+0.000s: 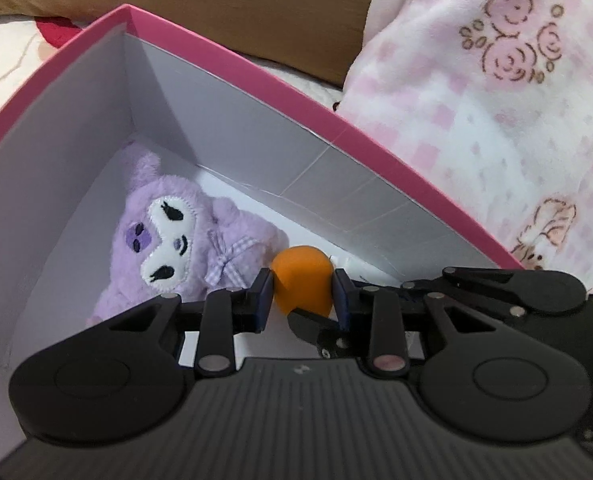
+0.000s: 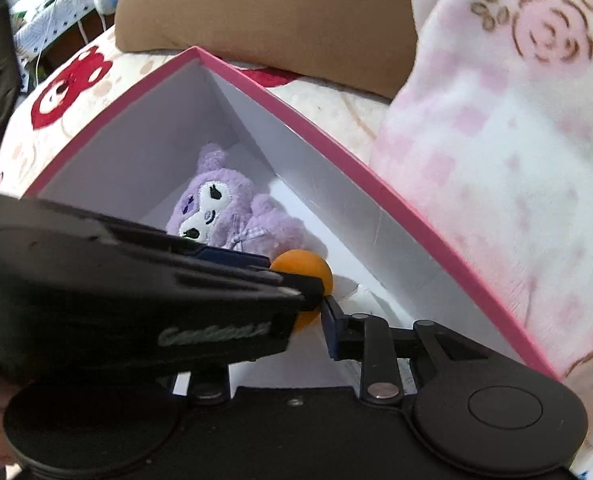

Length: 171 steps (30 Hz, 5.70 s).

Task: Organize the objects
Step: 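Open the left gripper to release the sponge inside the box, then withdraw the left gripper up out of the pink box, then move the right gripper onto the green yarn ball and close on it while the left gripper approaches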

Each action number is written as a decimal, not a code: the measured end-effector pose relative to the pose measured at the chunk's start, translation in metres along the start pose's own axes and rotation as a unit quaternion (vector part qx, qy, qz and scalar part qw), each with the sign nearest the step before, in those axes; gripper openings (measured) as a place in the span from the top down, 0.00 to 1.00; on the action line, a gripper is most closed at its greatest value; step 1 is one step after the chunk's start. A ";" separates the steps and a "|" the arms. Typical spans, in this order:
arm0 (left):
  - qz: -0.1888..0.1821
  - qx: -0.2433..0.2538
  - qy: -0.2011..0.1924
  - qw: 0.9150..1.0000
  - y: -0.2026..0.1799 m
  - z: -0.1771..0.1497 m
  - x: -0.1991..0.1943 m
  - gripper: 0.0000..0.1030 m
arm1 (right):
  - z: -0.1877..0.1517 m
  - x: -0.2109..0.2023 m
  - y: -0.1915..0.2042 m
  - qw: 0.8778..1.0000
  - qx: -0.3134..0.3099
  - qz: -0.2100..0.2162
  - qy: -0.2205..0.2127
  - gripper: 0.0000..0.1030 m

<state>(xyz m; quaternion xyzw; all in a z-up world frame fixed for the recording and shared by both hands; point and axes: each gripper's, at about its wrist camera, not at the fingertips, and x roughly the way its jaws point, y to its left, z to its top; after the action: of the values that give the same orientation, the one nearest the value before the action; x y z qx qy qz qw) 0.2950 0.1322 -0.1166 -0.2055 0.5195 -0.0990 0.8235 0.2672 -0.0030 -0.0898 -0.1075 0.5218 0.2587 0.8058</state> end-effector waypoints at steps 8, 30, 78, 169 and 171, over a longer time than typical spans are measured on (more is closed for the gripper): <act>-0.005 -0.004 0.010 1.000 -0.003 0.000 0.007 0.83 | 0.005 0.005 -0.010 0.999 -0.034 -0.012 0.002 0.66; 0.044 0.058 0.007 0.997 -0.047 -0.026 -0.041 0.60 | -0.053 -0.072 -0.008 0.998 -0.032 0.010 -0.058 0.62; 0.031 0.202 0.018 0.979 -0.123 -0.160 -0.249 0.11 | -0.192 -0.265 0.038 0.991 -0.030 -0.040 -0.124 0.12; -0.125 0.252 -0.004 0.959 -0.305 -0.213 0.008 0.14 | -0.371 -0.190 -0.180 0.909 0.214 -0.157 -0.320 0.12; -0.120 0.257 -0.011 0.959 -0.308 -0.213 0.013 0.14 | -0.372 -0.187 -0.181 0.908 0.213 -0.167 -0.319 0.12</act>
<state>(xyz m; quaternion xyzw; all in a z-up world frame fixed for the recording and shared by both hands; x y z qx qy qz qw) 0.1257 -0.1993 -0.0712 -0.0489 0.4392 -0.3254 0.8360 0.0108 -0.3776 -0.1005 0.0694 0.2535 0.0242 0.9645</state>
